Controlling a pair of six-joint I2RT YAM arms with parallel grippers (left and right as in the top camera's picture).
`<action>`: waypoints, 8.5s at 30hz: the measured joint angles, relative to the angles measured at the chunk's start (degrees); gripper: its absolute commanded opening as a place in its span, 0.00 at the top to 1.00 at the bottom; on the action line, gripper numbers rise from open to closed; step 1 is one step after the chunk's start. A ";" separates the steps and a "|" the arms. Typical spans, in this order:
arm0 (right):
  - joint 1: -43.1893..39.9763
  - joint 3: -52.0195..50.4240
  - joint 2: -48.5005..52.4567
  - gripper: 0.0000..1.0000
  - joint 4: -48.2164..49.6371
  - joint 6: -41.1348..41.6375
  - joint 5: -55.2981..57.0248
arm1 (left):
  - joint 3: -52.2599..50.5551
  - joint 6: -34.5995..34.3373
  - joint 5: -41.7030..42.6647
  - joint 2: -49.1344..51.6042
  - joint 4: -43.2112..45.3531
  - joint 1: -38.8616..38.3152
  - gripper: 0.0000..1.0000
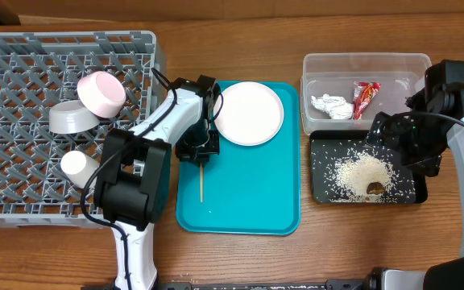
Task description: Sort waste into correct bins and load items into the dishwasher
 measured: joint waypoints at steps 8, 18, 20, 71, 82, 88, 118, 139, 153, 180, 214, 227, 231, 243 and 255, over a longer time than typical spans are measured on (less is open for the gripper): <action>0.00 0.00 0.00 0.00 0.00 0.00 0.02 | 4.76 1.51 -1.81 -7.30 -4.57 4.59 0.96; 0.00 0.00 0.00 0.00 -0.02 0.00 0.02 | 6.95 6.25 -11.21 -19.37 -5.03 16.33 0.93; 0.00 0.00 0.00 0.00 -0.04 0.00 0.02 | 6.95 6.88 -11.65 -17.75 -5.03 17.14 0.55; 0.00 0.00 0.00 0.00 -0.09 -0.02 0.02 | 13.40 21.92 -6.01 2.86 1.70 -18.18 0.96; 0.00 0.00 0.00 0.00 -0.55 0.00 0.02 | 30.21 18.05 -1.16 -8.59 -3.52 -7.80 0.96; 0.00 0.00 0.00 0.00 -0.55 0.02 0.04 | 31.43 25.33 22.03 -14.23 -5.29 14.97 0.96; 14.08 0.33 0.00 0.00 25.35 -4.92 -0.83 | 30.40 19.65 4.72 -16.35 -26.16 22.53 0.00; 13.92 -25.77 -50.21 0.00 21.42 -1.66 7.13 | -24.35 16.33 -0.09 -84.50 7.08 18.18 0.00; 13.92 -26.08 -50.75 0.00 16.20 -1.73 8.24 | -25.05 16.33 -0.09 -88.70 -5.51 18.18 0.00; 13.33 -82.29 -86.01 0.00 81.02 -6.03 8.76 | -25.42 16.33 -0.09 -88.72 -5.68 18.18 0.00; 13.22 -82.29 -86.07 0.00 81.02 -6.03 8.70 | -74.40 16.26 -1.11 -121.26 47.43 18.34 0.00; 13.25 -82.29 -86.05 0.00 80.98 -6.08 8.33 | -86.62 16.96 -1.11 -121.70 63.78 17.11 0.00; 13.22 -82.29 -86.05 0.00 81.00 -6.03 8.33 | -86.62 16.96 -1.11 -121.70 63.78 17.11 0.00; 13.22 -82.29 -86.05 0.00 80.98 -6.03 8.33 | -86.62 16.94 -1.11 -121.70 63.78 17.11 0.00; 13.22 -82.29 -86.05 0.00 80.98 -6.03 8.33 | -86.62 16.96 -1.11 -121.70 63.78 17.11 0.00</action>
